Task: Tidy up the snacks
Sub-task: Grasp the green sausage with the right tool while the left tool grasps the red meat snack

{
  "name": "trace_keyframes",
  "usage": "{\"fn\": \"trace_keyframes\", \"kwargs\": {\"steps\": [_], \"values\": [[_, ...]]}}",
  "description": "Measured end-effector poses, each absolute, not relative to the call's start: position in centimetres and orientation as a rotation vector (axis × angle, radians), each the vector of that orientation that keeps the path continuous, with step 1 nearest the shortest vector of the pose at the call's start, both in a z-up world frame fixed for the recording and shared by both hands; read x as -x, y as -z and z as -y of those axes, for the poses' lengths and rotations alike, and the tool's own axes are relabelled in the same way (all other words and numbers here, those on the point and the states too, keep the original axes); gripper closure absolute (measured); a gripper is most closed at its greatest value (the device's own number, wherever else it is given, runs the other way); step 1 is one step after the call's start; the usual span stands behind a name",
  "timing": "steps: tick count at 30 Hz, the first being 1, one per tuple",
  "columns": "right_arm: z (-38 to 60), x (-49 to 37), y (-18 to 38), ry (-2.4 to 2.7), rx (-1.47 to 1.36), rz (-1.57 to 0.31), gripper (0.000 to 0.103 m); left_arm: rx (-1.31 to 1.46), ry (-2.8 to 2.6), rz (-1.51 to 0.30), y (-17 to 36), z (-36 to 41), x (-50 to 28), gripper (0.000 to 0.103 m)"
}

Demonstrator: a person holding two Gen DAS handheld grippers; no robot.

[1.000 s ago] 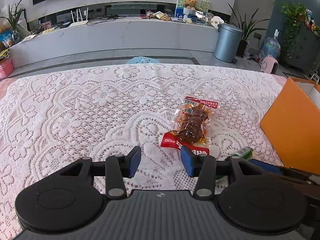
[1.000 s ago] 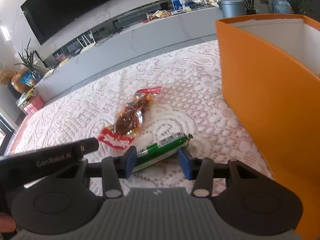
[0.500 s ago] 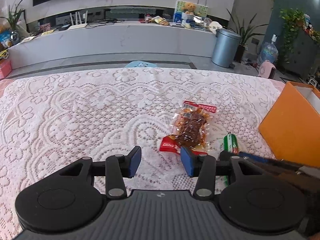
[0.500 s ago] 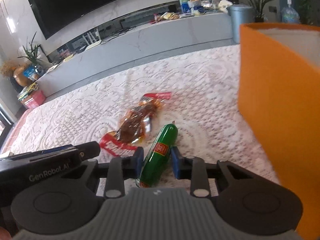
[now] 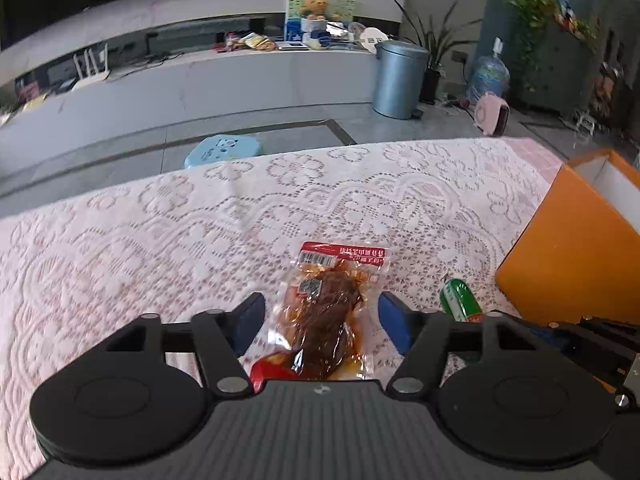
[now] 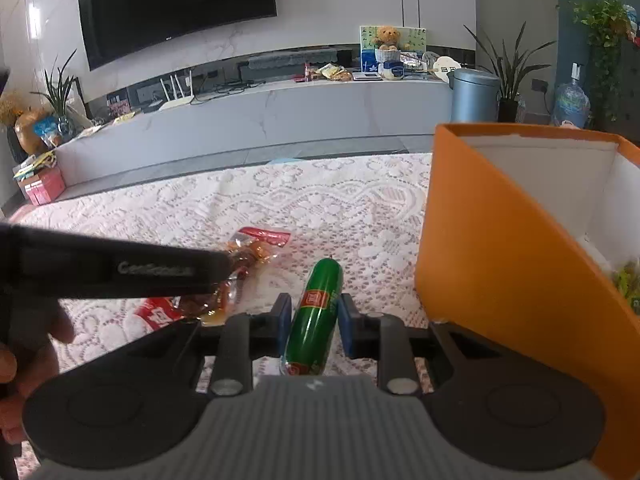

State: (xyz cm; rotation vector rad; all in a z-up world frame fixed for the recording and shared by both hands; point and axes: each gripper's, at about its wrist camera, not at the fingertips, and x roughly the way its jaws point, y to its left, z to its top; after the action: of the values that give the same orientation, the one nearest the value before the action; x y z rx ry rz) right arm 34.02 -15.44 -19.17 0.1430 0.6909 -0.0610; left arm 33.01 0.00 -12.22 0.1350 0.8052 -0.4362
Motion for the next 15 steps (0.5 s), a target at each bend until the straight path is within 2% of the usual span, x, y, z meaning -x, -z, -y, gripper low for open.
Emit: {"fn": "trace_keyframes", "kwargs": {"steps": [8,12,13,15], "values": [[15.7,-34.7,20.1,0.069,-0.162,-0.724,0.081,-0.154,0.403,-0.857,14.2,0.9,-34.0,0.025],[15.8,-34.8,20.2,0.071,-0.169,-0.723,0.080,-0.193,0.387,-0.819,14.6,1.5,-33.5,0.023],[15.8,-34.8,20.3,0.071,-0.174,-0.722,0.080,-0.205,0.388,-0.808,14.6,1.6,-33.3,0.023],[15.9,-34.9,20.4,0.072,-0.180,-0.724,0.080,-0.191,0.401,-0.807,14.5,1.5,-33.3,0.032]]}}
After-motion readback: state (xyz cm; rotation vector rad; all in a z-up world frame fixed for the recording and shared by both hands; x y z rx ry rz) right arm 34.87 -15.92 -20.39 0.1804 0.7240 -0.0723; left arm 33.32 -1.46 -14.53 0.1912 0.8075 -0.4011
